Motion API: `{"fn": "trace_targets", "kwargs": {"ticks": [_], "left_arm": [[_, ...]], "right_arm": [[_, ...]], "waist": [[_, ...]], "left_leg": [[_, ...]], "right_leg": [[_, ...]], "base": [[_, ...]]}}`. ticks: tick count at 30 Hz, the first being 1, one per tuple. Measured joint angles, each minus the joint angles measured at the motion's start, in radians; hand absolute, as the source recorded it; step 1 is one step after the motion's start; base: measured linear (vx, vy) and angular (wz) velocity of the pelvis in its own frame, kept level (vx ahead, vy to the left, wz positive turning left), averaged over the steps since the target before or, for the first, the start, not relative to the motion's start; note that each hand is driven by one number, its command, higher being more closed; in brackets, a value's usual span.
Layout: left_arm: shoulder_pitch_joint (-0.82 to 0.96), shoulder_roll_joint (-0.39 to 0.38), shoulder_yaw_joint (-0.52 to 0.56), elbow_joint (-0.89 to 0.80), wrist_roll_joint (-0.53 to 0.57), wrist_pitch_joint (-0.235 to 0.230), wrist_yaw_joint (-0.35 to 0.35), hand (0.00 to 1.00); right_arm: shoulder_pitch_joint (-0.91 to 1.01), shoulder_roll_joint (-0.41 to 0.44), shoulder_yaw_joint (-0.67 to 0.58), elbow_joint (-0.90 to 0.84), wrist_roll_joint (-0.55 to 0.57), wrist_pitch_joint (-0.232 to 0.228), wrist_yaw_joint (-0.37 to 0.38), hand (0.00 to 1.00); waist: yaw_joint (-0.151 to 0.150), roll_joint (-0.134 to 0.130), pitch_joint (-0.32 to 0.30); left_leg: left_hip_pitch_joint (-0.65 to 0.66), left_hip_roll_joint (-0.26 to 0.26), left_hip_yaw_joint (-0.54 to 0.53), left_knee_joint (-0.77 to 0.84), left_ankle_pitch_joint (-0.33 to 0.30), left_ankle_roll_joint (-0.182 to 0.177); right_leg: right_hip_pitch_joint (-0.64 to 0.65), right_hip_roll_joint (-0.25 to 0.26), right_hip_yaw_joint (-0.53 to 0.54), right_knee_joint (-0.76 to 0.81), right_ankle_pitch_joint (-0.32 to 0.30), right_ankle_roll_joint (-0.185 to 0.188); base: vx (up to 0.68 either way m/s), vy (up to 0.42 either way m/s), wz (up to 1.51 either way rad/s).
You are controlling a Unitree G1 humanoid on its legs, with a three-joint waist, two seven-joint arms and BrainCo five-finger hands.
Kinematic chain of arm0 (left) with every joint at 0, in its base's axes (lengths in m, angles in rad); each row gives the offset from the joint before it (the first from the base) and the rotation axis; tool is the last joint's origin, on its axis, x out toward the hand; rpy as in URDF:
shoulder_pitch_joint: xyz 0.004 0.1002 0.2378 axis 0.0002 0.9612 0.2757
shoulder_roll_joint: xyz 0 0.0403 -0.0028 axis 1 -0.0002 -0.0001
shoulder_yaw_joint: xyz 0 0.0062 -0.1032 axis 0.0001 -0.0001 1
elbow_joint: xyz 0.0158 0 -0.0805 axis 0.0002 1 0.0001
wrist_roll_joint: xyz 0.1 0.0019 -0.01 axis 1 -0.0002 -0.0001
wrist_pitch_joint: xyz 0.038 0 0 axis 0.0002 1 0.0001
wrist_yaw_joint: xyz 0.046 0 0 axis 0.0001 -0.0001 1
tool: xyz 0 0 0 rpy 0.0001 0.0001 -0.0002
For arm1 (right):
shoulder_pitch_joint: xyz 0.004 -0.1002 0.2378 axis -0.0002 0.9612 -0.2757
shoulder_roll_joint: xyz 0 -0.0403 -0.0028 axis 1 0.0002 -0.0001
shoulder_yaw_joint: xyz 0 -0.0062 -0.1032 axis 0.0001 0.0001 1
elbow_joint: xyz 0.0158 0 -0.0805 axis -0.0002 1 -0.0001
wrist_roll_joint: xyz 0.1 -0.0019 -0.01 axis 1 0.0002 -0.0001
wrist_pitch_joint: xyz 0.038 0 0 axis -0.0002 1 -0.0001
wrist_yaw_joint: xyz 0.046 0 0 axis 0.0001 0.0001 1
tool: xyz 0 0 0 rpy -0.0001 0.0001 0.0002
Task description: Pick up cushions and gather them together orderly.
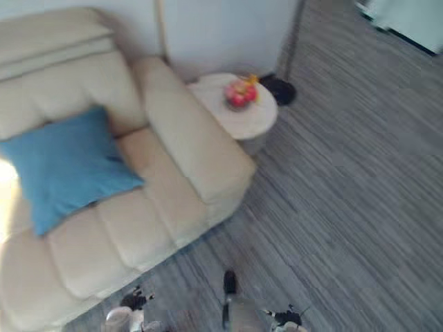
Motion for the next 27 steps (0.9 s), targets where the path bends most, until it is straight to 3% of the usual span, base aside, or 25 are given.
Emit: {"fn": "trace_targets", "kwargs": {"ticks": [1,4,5,6,7,8,9,10,11,12,13,14,17,18,19,20,22,23,24,25,26,27], "left_arm": [[0.002,-0.003,-0.006,-0.001,-0.001,-0.001,-0.001,0.0],[-0.011,-0.009,-0.032,0.011,0.001,0.001,-0.006,0.0],[-0.015,-0.002,-0.043,0.023,0.003,0.002,-0.008,0.0],[-0.012,-0.007,-0.043,0.034,0.006,0.005,-0.009,0.0],[-0.011,-0.012,-0.038,0.039,0.008,0.008,-0.01,0.0],[-0.006,-0.028,-0.027,0.039,0.008,0.012,-0.01,0.0],[0.002,-0.035,-0.019,0.022,0.009,0.009,-0.018,0.0],[0.003,-0.033,-0.021,0.016,0.008,0.008,-0.02,0.0],[0.008,-0.033,-0.024,-0.003,0.001,0.002,-0.022,0.0],[0.011,-0.033,-0.028,-0.005,-0.006,-0.004,-0.023,0.0],[0.011,-0.033,-0.029,-0.006,-0.007,-0.006,-0.023,0.0],[0.011,-0.047,-0.026,-0.019,-0.022,-0.008,-0.021,0.0],[0.009,-0.053,-0.019,-0.023,-0.022,-0.01,-0.021,0.0],[0.009,-0.061,-0.008,-0.022,-0.022,-0.009,-0.02,0.0],[0.009,-0.062,-0.004,-0.021,-0.022,-0.009,-0.02,0.0],[0.006,-0.058,0.011,-0.025,-0.022,-0.009,-0.02,0.0],[0.003,-0.049,0.012,-0.03,-0.022,-0.009,-0.019,0.0],[-0.004,-0.041,0.012,-0.04,-0.022,-0.008,-0.019,0.0],[-0.01,-0.038,0.011,-0.04,-0.023,-0.007,-0.019,0.0],[-0.018,-0.039,0.005,-0.04,-0.024,-0.002,-0.019,0.0],[-0.019,-0.038,-0.002,-0.04,-0.025,-0.002,-0.018,0.0],[-0.017,-0.03,-0.03,-0.038,-0.026,-0.001,-0.018,0.0]], "right_arm": [[-0.015,-0.017,0.002,0.01,-0.001,-0.002,-0.001,0.0],[-0.015,-0.032,-0.001,0.011,0.0,-0.002,-0.001,0.0],[-0.012,-0.035,0.004,0.013,-0.001,-0.001,-0.002,0.0],[-0.012,-0.029,0.004,0.011,0.0,-0.001,-0.002,0.0],[-0.012,-0.024,0.004,0.011,0.0,-0.001,-0.003,0.0],[-0.012,-0.021,0.004,0.01,0.0,-0.001,-0.006,0.0],[-0.014,-0.014,0.005,0.009,0.0,-0.002,-0.006,0.0],[-0.017,-0.013,0.005,0.01,0.001,-0.003,-0.006,0.0],[-0.03,-0.012,0.005,0.018,0.001,-0.003,-0.005,0.0],[-0.033,-0.009,0.005,0.017,0.001,-0.004,-0.005,0.0],[-0.033,-0.007,0.005,0.015,0.001,-0.003,-0.005,0.0],[-0.039,-0.005,0.005,0.007,0.001,-0.003,-0.006,0.0],[-0.046,0.005,0.005,0.008,0.001,-0.004,-0.007,0.0],[-0.045,0.009,0.008,0.005,0.002,-0.004,-0.008,0.0],[-0.045,0.009,0.01,0.004,0.002,-0.004,-0.008,0.0],[-0.043,0.021,0.013,-0.005,0.001,-0.004,-0.008,0.0],[-0.024,0.042,0.01,-0.038,0.002,-0.01,-0.007,0.0],[-0.033,0.056,0.009,-0.037,0.003,-0.012,-0.005,0.0],[-0.038,0.062,0.01,-0.037,0.003,-0.012,-0.004,0.0],[-0.042,0.068,0.014,-0.048,0.003,-0.013,-0.004,0.0],[-0.044,0.07,0.014,-0.053,0.003,-0.013,-0.004,0.0],[-0.051,0.07,0.025,-0.053,0.003,-0.014,-0.003,0.0]], "waist": [[-0.004,0.026,0.003],[-0.018,0.048,0.015],[-0.019,0.051,0.017],[-0.018,0.056,0.022],[-0.015,0.057,0.024],[-0.014,0.053,0.034],[-0.006,0.046,0.041],[-0.003,0.044,0.042],[0.012,0.038,0.049],[0.03,0.045,0.051],[0.032,0.047,0.051],[0.039,0.051,0.053],[0.045,0.051,0.053],[0.045,0.059,0.048],[0.044,0.06,0.048],[0.048,0.05,0.051],[0.05,0.03,0.046],[0.078,0.002,0.044],[0.081,0.002,0.049],[0.081,0.0,0.05],[0.081,0.0,0.051],[0.082,0.004,0.054]], "left_leg": [[0.058,0.005,0.046,-0.007,-0.002,-0.004],[0.085,0.032,0.077,0.066,0.0,-0.007],[0.062,0.091,0.072,0.218,0.026,-0.009],[0.02,0.176,0.035,0.422,0.077,0.037],[-0.003,0.207,0.006,0.516,0.071,0.055],[-0.049,0.237,-0.054,0.662,0.037,0.096],[-0.124,0.198,-0.182,0.724,-0.002,0.069],[-0.151,0.172,-0.23,0.72,-0.012,0.055],[-0.217,0.106,-0.349,0.668,-0.035,0.033],[-0.264,0.055,-0.434,0.585,-0.053,0.039],[-0.28,0.035,-0.468,0.549,-0.06,0.039],[-0.321,-0.026,-0.593,0.404,-0.067,0.026],[-0.346,-0.1,-0.781,0.198,-0.05,-0.004],[-0.34,-0.105,-0.828,0.088,0.017,0.027],[-0.335,-0.103,-0.826,0.076,0.045,0.023],[-0.3,-0.103,-0.788,0.074,0.075,0.01],[-0.285,-0.096,-0.699,0.076,0.047,0.033],[-0.269,-0.091,-0.6,0.087,0.024,0.043],[-0.264,-0.085,-0.555,0.094,0.014,0.053],[-0.249,-0.072,-0.496,0.1,-0.004,0.07],[-0.241,-0.069,-0.478,0.101,-0.01,0.07],[-0.212,-0.054,-0.412,0.099,-0.028,0.071]], "right_leg": [[0.029,-0.027,-0.145,0.066,-0.143,0.023],[0.016,-0.031,-0.134,0.163,-0.215,0.047],[0.024,-0.001,-0.088,0.162,-0.233,0.048],[0.059,0.037,-0.041,0.142,-0.233,0.028],[0.078,0.054,-0.019,0.135,-0.237,0.022],[0.124,0.085,0.039,0.121,-0.247,0.009],[0.171,0.106,0.103,0.101,-0.253,0.001],[0.184,0.114,0.13,0.094,-0.256,0.004],[0.217,0.138,0.217,0.072,-0.255,0.036],[0.236,0.154,0.286,0.065,-0.249,0.048],[0.242,0.161,0.315,0.063,-0.248,0.05],[0.252,0.177,0.412,0.061,-0.248,0.064],[0.257,0.192,0.537,0.058,-0.253,0.086],[0.258,0.209,0.612,0.062,-0.262,0.105],[0.259,0.214,0.634,0.068,-0.267,0.114],[0.261,0.211,0.691,0.095,-0.294,0.154],[0.235,0.188,0.73,0.131,-0.335,0.207],[0.19,0.133,0.695,0.182,-0.344,0.243],[0.165,0.106,0.651,0.201,-0.334,0.261],[0.126,0.067,0.526,0.226,-0.321,0.283],[0.117,0.052,0.474,0.234,-0.319,0.285],[0.102,0.002,0.308,0.252,-0.317,0.277]], "base": [[0.22,-0.196,-1.39],[0.25,-0.179,-1.07],[0.29,-0.202,-1.05],[0.31,-0.184,-1.13],[0.3,-0.156,-1.24],[0.25,-0.111,-1.44],[0.22,-0.088,-1.46],[0.23,-0.028,-1.83],[0.25,0.034,-2.02],[0.26,0.054,-2.05],[0.29,0.135,-2.11],[0.19,0.105,-1.48],[0.25,0.183,-1.77],[0.23,0.184,-1.32],[0.37,0.307,-1.67],[0.27,0.229,-0.96],[0.33,0.301,-1.36],[0.29,0.315,-1.76],[0.22,0.269,-1.81],[0.1,0.118,-1.11],[0.14,0.101,-1.26],[0.19,0.054,-1.47]]}}
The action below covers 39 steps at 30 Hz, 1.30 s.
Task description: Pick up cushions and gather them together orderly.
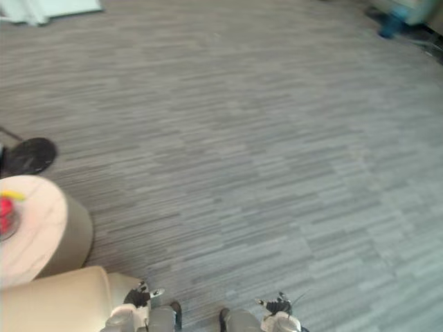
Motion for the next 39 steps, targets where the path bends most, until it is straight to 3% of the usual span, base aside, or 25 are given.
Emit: {"fn": "trace_targets", "kwargs": {"ticks": [1,4,5,6,7,8,9,10,11,12,13,14,16,19,21,22,24,25,28,30,31,33,36,38,39], "left_arm": [[0.003,0.011,-0.01,0.014,-0.01,0.0,-0.001,0.0],[-0.002,0.012,-0.009,0.024,-0.016,0.002,0.001,0.0],[-0.012,0.009,-0.012,0.032,-0.016,0.001,0.001,0.0],[-0.036,0.001,-0.025,0.041,-0.015,0.003,0.001,0.0],[-0.04,0.003,-0.04,0.042,-0.016,0.003,0.001,0.0],[-0.042,0.021,-0.052,0.05,-0.015,0.001,0.001,0.0],[-0.042,0.039,-0.056,0.056,-0.015,0.002,0.0,0.0],[-0.041,0.039,-0.058,0.055,-0.014,0.001,0.001,0.0],[-0.039,0.04,-0.059,0.054,-0.013,0.001,0.002,0.0],[-0.038,0.039,-0.058,0.054,-0.013,0.002,0.001,0.0],[-0.033,0.033,-0.058,0.053,-0.012,0.002,-0.001,0.0],[-0.028,0.019,-0.058,0.053,-0.009,0.002,-0.001,0.0],[-0.023,0.018,-0.056,0.006,0.005,-0.001,0.0,0.0],[-0.026,0.011,-0.057,-0.039,0.005,-0.014,0.001,0.0],[-0.036,-0.003,-0.059,-0.054,0.005,-0.019,0.0,0.0],[-0.034,-0.012,-0.059,-0.051,0.005,-0.019,0.001,0.0],[-0.03,-0.003,-0.059,-0.04,0.004,-0.018,0.002,0.0],[-0.03,0.014,-0.058,-0.03,0.005,-0.016,0.003,0.0],[-0.032,0.015,-0.049,-0.024,0.004,-0.008,0.016,0.0],[-0.019,0.021,-0.083,-0.011,0.008,-0.003,0.017,0.0],[-0.022,0.027,-0.095,0.0,0.011,0.0,0.017,0.0],[-0.023,0.035,-0.127,0.021,0.023,0.003,0.018,0.0],[-0.023,0.041,-0.127,0.024,0.024,0.003,0.02,0.0],[-0.029,0.042,-0.128,0.025,0.024,0.002,0.021,0.0],[-0.03,0.042,-0.133,0.027,0.024,0.001,0.02,0.0]], "right_arm": [[-0.011,-0.005,0.021,0.013,-0.001,-0.003,0.001,0.0],[-0.03,-0.024,0.022,0.027,-0.001,-0.005,0.001,0.0],[-0.046,-0.047,0.021,0.04,-0.001,-0.005,-0.002,0.0],[-0.068,-0.085,0.019,0.054,-0.001,-0.003,-0.003,0.0],[-0.072,-0.096,0.019,0.057,0.001,-0.004,-0.003,0.0],[-0.074,-0.102,0.024,0.061,0.0,-0.003,-0.004,0.0],[-0.063,-0.102,0.02,0.065,0.0,-0.003,-0.004,0.0],[-0.061,-0.106,0.017,0.066,0.0,-0.004,-0.005,0.0],[-0.052,-0.106,0.017,0.066,0.001,-0.005,-0.004,0.0],[-0.048,-0.104,0.017,0.066,0.001,-0.005,-0.005,0.0],[-0.038,-0.098,0.016,0.063,0.007,-0.005,-0.007,0.0],[-0.025,-0.097,0.016,0.063,0.021,-0.004,-0.014,0.0],[-0.014,-0.092,0.015,0.062,0.045,-0.004,-0.024,0.0],[-0.015,-0.071,-0.012,0.061,0.061,-0.004,-0.026,0.0],[-0.02,-0.062,-0.031,0.062,0.079,-0.004,-0.029,0.0],[-0.012,-0.062,-0.031,0.065,0.079,-0.004,-0.03,0.0],[-0.016,-0.054,-0.027,0.08,0.079,-0.003,-0.033,0.0],[-0.011,-0.041,-0.031,0.085,0.078,-0.003,-0.033,0.0],[-0.013,-0.037,-0.077,0.073,0.076,-0.003,-0.034,0.0],[-0.018,-0.039,-0.079,0.059,0.075,-0.011,-0.032,0.0],[-0.02,-0.039,-0.078,0.061,0.075,-0.011,-0.03,0.0],[-0.012,-0.044,-0.069,0.069,0.075,0.001,-0.029,0.0],[-0.029,-0.067,-0.048,0.065,0.075,-0.004,-0.025,0.0],[-0.032,-0.081,-0.048,0.065,0.075,-0.003,-0.025,0.0],[-0.02,-0.086,-0.049,0.066,0.075,-0.002,-0.026,0.0]], "waist": [[0.0,-0.002,-0.001],[-0.006,0.013,0.007],[-0.008,0.037,0.021],[-0.017,0.063,0.046],[-0.023,0.065,0.051],[-0.026,0.047,0.05],[-0.04,0.037,0.047],[-0.044,0.042,0.045],[-0.044,0.046,0.048],[-0.044,0.05,0.05],[-0.043,0.06,0.056],[-0.039,0.065,0.064],[-0.026,0.051,0.069],[-0.008,0.04,0.075],[0.009,0.037,0.075],[0.011,0.038,0.07],[0.02,0.029,0.058],[0.009,-0.004,0.034],[0.024,-0.018,0.031],[0.011,-0.014,0.029],[0.009,-0.016,0.03],[-0.002,-0.006,0.034],[-0.016,0.018,0.037],[-0.046,0.018,0.037],[-0.059,0.011,0.034]], "left_leg": [[0.045,0.002,0.077,-0.018,-0.003,-0.002],[0.086,0.012,0.117,-0.048,-0.002,-0.002],[0.11,0.018,0.144,-0.074,-0.002,-0.002],[0.157,0.021,0.165,-0.117,0.0,-0.005],[0.17,0.022,0.171,-0.128,0.0,-0.005],[0.183,0.014,0.18,-0.127,-0.001,-0.008],[0.195,0.022,0.186,-0.095,-0.014,-0.043],[0.184,0.043,0.184,-0.051,-0.016,-0.047],[0.113,0.124,0.159,0.177,0.011,-0.061],[0.084,0.152,0.136,0.267,0.037,-0.036],[0.019,0.201,0.077,0.438,0.086,0.024],[-0.033,0.224,0.009,0.612,0.079,0.044],[-0.112,0.185,-0.057,0.72,0.045,0.005],[-0.248,0.107,-0.068,0.575,0.017,0.012],[-0.292,0.023,-0.091,0.313,0.024,0.005],[-0.288,-0.047,-0.165,0.054,0.091,-0.018],[-0.253,-0.102,-0.219,-0.051,0.241,-0.007],[-0.26,-0.127,-0.195,-0.038,0.203,0.016],[-0.248,-0.12,-0.137,0.093,0.099,0.047],[-0.138,-0.118,-0.103,0.075,0.014,0.061],[-0.098,-0.118,-0.088,0.06,-0.004,0.063],[0.059,-0.113,-0.049,-0.044,-0.016,0.06],[0.185,-0.084,-0.004,-0.144,-0.016,0.06],[0.227,-0.073,-0.008,-0.186,-0.016,0.06],[0.263,-0.074,-0.011,-0.212,-0.017,0.055]], "right_leg": [[0.0,-0.053,-0.183,-0.011,0.007,-0.036],[-0.012,-0.044,-0.234,-0.018,0.037,-0.086],[-0.03,-0.039,-0.236,0.021,0.046,-0.078],[-0.116,-0.077,-0.272,0.179,0.032,-0.055],[-0.13,-0.087,-0.29,0.176,0.008,-0.063],[-0.13,-0.097,-0.293,0.057,0.047,-0.075],[-0.129,-0.096,-0.292,0.038,0.047,-0.143],[-0.123,-0.078,-0.29,0.032,0.039,-0.145],[-0.087,-0.028,-0.272,-0.006,0.022,-0.155],[-0.064,-0.011,-0.269,-0.022,0.016,-0.166],[-0.009,0.022,-0.261,-0.05,0.006,-0.182],[0.061,0.054,-0.234,-0.077,-0.005,-0.192],[0.149,0.061,-0.183,-0.116,-0.018,-0.182],[0.238,0.051,-0.098,-0.191,-0.021,-0.166],[0.274,0.017,-0.051,-0.215,-0.032,-0.128],[0.299,-0.003,-0.011,-0.232,-0.049,-0.094],[0.339,-0.027,0.048,-0.27,-0.059,-0.055],[0.345,-0.057,0.07,-0.3,-0.035,-0.038],[0.329,-0.091,0.146,-0.183,-0.018,-0.015],[0.189,-0.135,0.163,0.19,0.055,0.081],[0.134,-0.153,0.158,0.317,0.046,0.087],[0.023,-0.178,0.043,0.427,-0.02,0.012],[-0.105,-0.13,-0.108,0.256,-0.039,-0.041],[-0.178,-0.079,-0.134,0.068,0.033,-0.061],[-0.2,-0.054,-0.125,-0.077,0.133,-0.069]], "base": [[0.21,0.029,-1.55],[0.18,-0.053,-1.1],[0.26,-0.123,-1.34],[0.2,-0.109,-1.07],[0.18,-0.118,-0.84],[0.25,-0.175,-0.41],[0.28,-0.189,-0.37],[0.38,-0.261,-0.52],[0.26,-0.181,-0.55],[0.35,-0.225,-0.6],[0.36,-0.16,-0.53],[0.43,-0.142,-0.76],[0.34,-0.049,-0.8],[0.42,0.073,-0.8],[0.36,0.15,-0.73],[0.34,0.167,-0.7],[0.49,0.21,-0.63],[0.55,0.181,-0.36],[0.59,0.241,-0.4],[0.53,0.204,-0.69],[0.47,0.106,-0.56],[0.48,0.049,-0.52],[0.46,-0.008,-0.5],[0.49,-0.103,0.18],[0.53,-0.153,0.42]]}}
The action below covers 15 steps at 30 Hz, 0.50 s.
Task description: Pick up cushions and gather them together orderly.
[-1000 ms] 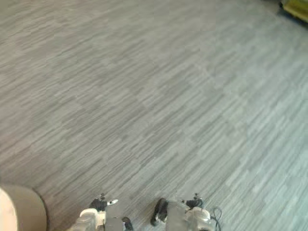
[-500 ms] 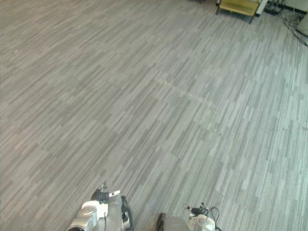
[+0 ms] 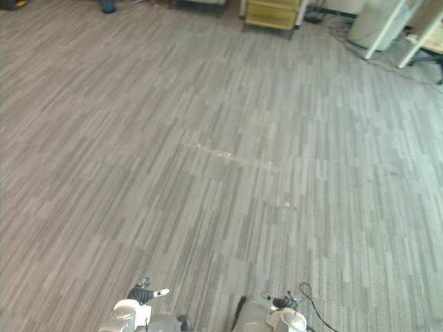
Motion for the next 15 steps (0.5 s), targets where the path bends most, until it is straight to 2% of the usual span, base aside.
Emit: {"fn": "trace_targets", "kwargs": {"ticks": [1,2,3,4,5,6,7,9,10,12,14,15], "left_arm": [[0.001,0.003,-0.004,0.003,0.001,0.0,0.0,0.0],[-0.001,-0.018,-0.004,0.016,0.003,0.0,0.0,0.0],[-0.003,-0.026,-0.003,0.021,0.012,-0.001,-0.004,0.0],[-0.004,-0.029,-0.002,0.022,0.022,-0.001,-0.005,0.0],[-0.006,-0.037,0.0,0.022,0.031,-0.001,-0.004,0.0],[-0.007,-0.051,0.01,0.018,0.041,-0.001,-0.006,0.0],[-0.005,-0.06,0.012,0.006,0.041,-0.001,-0.007,0.0],[0.003,-0.078,0.035,-0.016,0.04,-0.002,-0.008,0.0],[0.008,-0.08,0.042,-0.048,0.039,-0.004,-0.008,0.0],[0.01,-0.081,0.049,-0.066,0.039,-0.005,-0.007,0.0],[0.008,-0.081,0.05,-0.072,0.038,-0.009,-0.006,0.0],[0.007,-0.081,0.05,-0.072,0.038,-0.009,-0.006,0.0]], "right_arm": [[0.015,-0.002,0.0,0.001,0.0,0.0,0.0,0.0],[0.032,-0.019,-0.002,0.013,0.0,0.001,0.001,0.0],[0.023,-0.023,-0.015,0.021,-0.001,0.0,0.0,0.0],[0.02,-0.023,-0.024,0.023,-0.002,0.001,0.001,0.0],[0.02,-0.017,-0.046,0.021,-0.005,0.0,0.001,0.0],[0.026,-0.015,-0.047,0.014,-0.017,0.001,0.001,0.0],[0.03,-0.006,-0.041,0.007,-0.02,0.001,0.0,0.0],[0.028,0.006,-0.04,-0.02,-0.021,-0.001,-0.006,0.0],[0.027,0.02,-0.038,-0.046,-0.018,-0.003,-0.007,0.0],[0.015,0.025,-0.037,-0.046,-0.016,-0.008,-0.007,0.0],[0.001,0.024,-0.042,-0.041,-0.016,-0.007,-0.008,0.0],[-0.007,0.025,-0.043,-0.039,-0.017,-0.007,-0.009,0.0]], "waist": [[-0.002,-0.01,-0.005],[-0.005,0.027,-0.002],[0.005,0.043,-0.008],[0.003,0.044,-0.009],[0.0,0.048,-0.007],[-0.007,0.058,0.0],[-0.004,0.062,0.004],[0.015,0.058,0.006],[0.02,0.047,0.007],[0.031,0.042,0.006],[0.054,0.049,0.001],[0.056,0.048,0.001]], "left_leg": [[0.024,-0.004,-0.009,-0.008,-0.002,-0.019],[0.046,0.023,-0.032,-0.006,-0.006,-0.05],[0.034,0.039,-0.054,0.033,0.031,-0.106],[0.026,0.043,-0.075,0.072,0.048,-0.122],[-0.001,0.058,-0.103,0.181,0.076,-0.131],[-0.099,0.097,-0.161,0.462,0.155,-0.139],[-0.166,0.124,-0.175,0.65,0.185,-0.149],[-0.275,0.162,-0.145,0.874,0.142,-0.111],[-0.353,0.163,-0.121,0.903,0.115,-0.085],[-0.433,0.162,-0.094,0.846,0.076,-0.063],[-0.481,0.138,-0.066,0.599,0.057,-0.06],[-0.488,0.099,-0.078,0.418,0.07,-0.057]], "right_leg": [[0.003,0.012,0.009,-0.05,0.098,-0.024],[0.021,0.035,0.006,-0.027,0.134,-0.086],[0.016,0.043,0.011,0.018,0.074,-0.098],[0.019,0.042,0.011,0.044,0.042,-0.099],[0.049,0.045,0.007,0.059,0.005,-0.102],[0.135,0.055,-0.007,0.029,-0.027,-0.098],[0.196,0.068,-0.008,-0.003,-0.039,-0.097],[0.302,0.087,0.002,-0.062,-0.056,-0.091],[0.37,0.085,0.014,-0.107,-0.075,-0.08],[0.428,0.085,0.037,-0.153,-0.081,-0.074],[0.484,0.071,0.077,-0.205,-0.08,-0.033],[0.513,0.049,0.089,-0.224,-0.095,-0.013]], "base": [[0.59,-0.178,0.32],[0.61,-0.189,0.03],[0.6,-0.199,-0.06],[0.57,-0.226,-0.1],[0.63,-0.258,0.17],[0.61,-0.219,0.19],[0.48,-0.135,0.12],[0.4,-0.045,-0.15],[0.39,-0.034,-0.15],[0.34,0.037,-0.31],[0.4,0.122,-0.55],[0.45,0.195,-0.36]]}}
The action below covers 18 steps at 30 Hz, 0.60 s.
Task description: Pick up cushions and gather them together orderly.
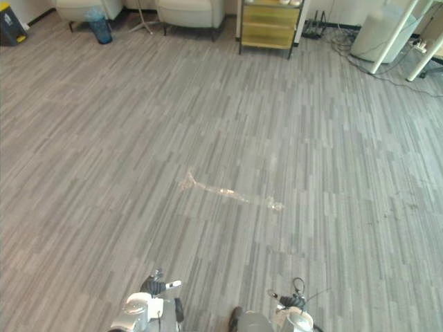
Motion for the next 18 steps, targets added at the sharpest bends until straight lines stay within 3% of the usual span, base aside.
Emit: {"fn": "trace_targets", "kwargs": {"ticks": [1,2,3,5,7,8,9,10,11,12,14,16,17,18], "left_arm": [[0.001,0.0,-0.003,0.0,0.0,-0.001,0.0,0.0],[0.006,0.001,-0.005,0.001,-0.002,-0.001,0.0,0.0],[0.008,0.007,-0.014,0.004,-0.007,-0.002,0.001,0.0],[0.002,0.035,-0.014,0.021,-0.01,0.0,0.002,0.0],[-0.003,0.049,-0.014,0.035,-0.01,0.0,0.0,0.0],[-0.001,0.054,-0.018,0.052,-0.01,0.002,0.002,0.0],[0.002,0.067,-0.044,0.067,-0.01,0.006,0.0,0.0],[0.003,0.072,-0.054,0.078,-0.011,0.007,-0.001,0.0],[0.004,0.077,-0.059,0.087,-0.012,0.01,-0.001,0.0],[0.011,0.077,-0.083,0.087,-0.012,0.011,0.0,0.0],[0.017,0.075,-0.085,0.087,-0.018,0.012,0.001,0.0],[0.01,0.076,-0.085,0.087,-0.019,0.015,0.004,0.0],[0.007,0.076,-0.086,0.087,-0.019,0.015,0.004,0.0],[0.006,0.076,-0.089,0.087,-0.019,0.015,0.005,0.0]], "right_arm": [[0.002,-0.003,-0.002,0.012,0.0,0.0,-0.001,0.0],[0.003,-0.012,-0.001,0.037,0.0,-0.001,-0.003,0.0],[0.004,-0.015,0.013,0.065,0.0,0.001,-0.005,0.0],[0.01,-0.003,0.028,0.08,-0.004,0.005,-0.002,0.0],[0.017,-0.005,0.019,0.083,-0.017,0.007,0.0,0.0],[0.02,-0.004,0.01,0.083,-0.02,0.007,0.001,0.0],[0.019,-0.004,0.011,0.083,-0.022,0.006,0.005,0.0],[0.019,-0.004,0.011,0.086,-0.022,0.007,0.008,0.0],[0.021,-0.005,0.01,0.09,-0.022,0.009,0.011,0.0],[0.024,-0.012,0.015,0.09,-0.022,0.009,0.013,0.0],[0.017,-0.031,0.016,0.082,-0.022,0.006,0.019,0.0],[0.012,-0.055,0.026,0.071,-0.022,0.005,0.019,0.0],[0.013,-0.064,0.031,0.07,-0.022,0.006,0.019,0.0],[0.013,-0.071,0.034,0.069,-0.022,0.007,0.019,0.0]], "waist": [[0.0,-0.001,0.0],[0.004,0.002,-0.003],[0.018,-0.009,-0.012],[0.011,-0.044,-0.034],[0.014,-0.053,-0.034],[0.012,-0.062,-0.039],[0.007,-0.064,-0.04],[0.006,-0.064,-0.04],[0.006,-0.064,-0.04],[-0.002,-0.051,-0.037],[-0.004,-0.017,-0.037],[-0.016,0.005,-0.03],[-0.024,0.009,-0.027],[-0.036,0.011,-0.025]], "left_leg": [[0.003,-0.035,-0.017,-0.174,0.051,-0.015],[0.017,-0.066,-0.044,-0.327,0.168,-0.04],[0.039,-0.095,-0.038,-0.33,0.23,0.005],[-0.018,-0.124,-0.029,-0.207,0.125,0.035],[-0.008,-0.131,-0.011,-0.104,0.026,0.063],[0.035,-0.145,0.0,-0.107,-0.007,0.072],[0.098,-0.162,-0.001,-0.134,-0.038,0.078],[0.148,-0.171,-0.003,-0.159,-0.052,0.08],[0.219,-0.182,-0.004,-0.211,-0.054,0.082],[0.31,-0.18,-0.005,-0.28,-0.053,0.081],[0.417,-0.147,0.006,-0.35,-0.053,0.081],[0.459,-0.115,0.006,-0.362,-0.053,0.081],[0.476,-0.098,0.002,-0.364,-0.053,0.081],[0.503,-0.082,0.0,-0.373,-0.054,0.072]], "right_leg": [[0.027,-0.02,0.013,-0.011,-0.018,0.027],[0.05,-0.031,0.032,-0.025,-0.038,0.058],[0.08,-0.053,0.07,-0.043,-0.051,0.076],[0.079,-0.093,0.107,-0.033,-0.037,0.084],[0.054,-0.122,0.161,0.118,-0.044,0.099],[-0.002,-0.146,0.191,0.28,-0.028,0.127],[-0.079,-0.17,0.205,0.494,0.019,0.202],[-0.129,-0.176,0.2,0.632,0.009,0.217],[-0.169,-0.182,0.169,0.719,-0.022,0.179],[-0.2,-0.182,0.087,0.737,-0.062,0.116],[-0.287,-0.158,-0.075,0.656,-0.113,0.027],[-0.384,-0.12,-0.129,0.532,-0.105,0.016],[-0.424,-0.1,-0.13,0.457,-0.076,0.012],[-0.462,-0.08,-0.125,0.348,-0.008,0.009]], "base": [[0.57,0.281,-0.3],[0.61,0.304,-0.45],[0.53,0.249,-0.35],[0.59,0.21,-0.07],[0.66,0.262,-0.03],[0.57,0.2,-0.08],[0.55,0.127,-0.04],[0.66,0.089,0.0],[0.56,0.03,-0.02],[0.56,0.002,-0.09],[0.53,-0.033,-0.17],[0.47,-0.094,0.02],[0.54,-0.165,0.32],[0.55,-0.218,0.45]]}}
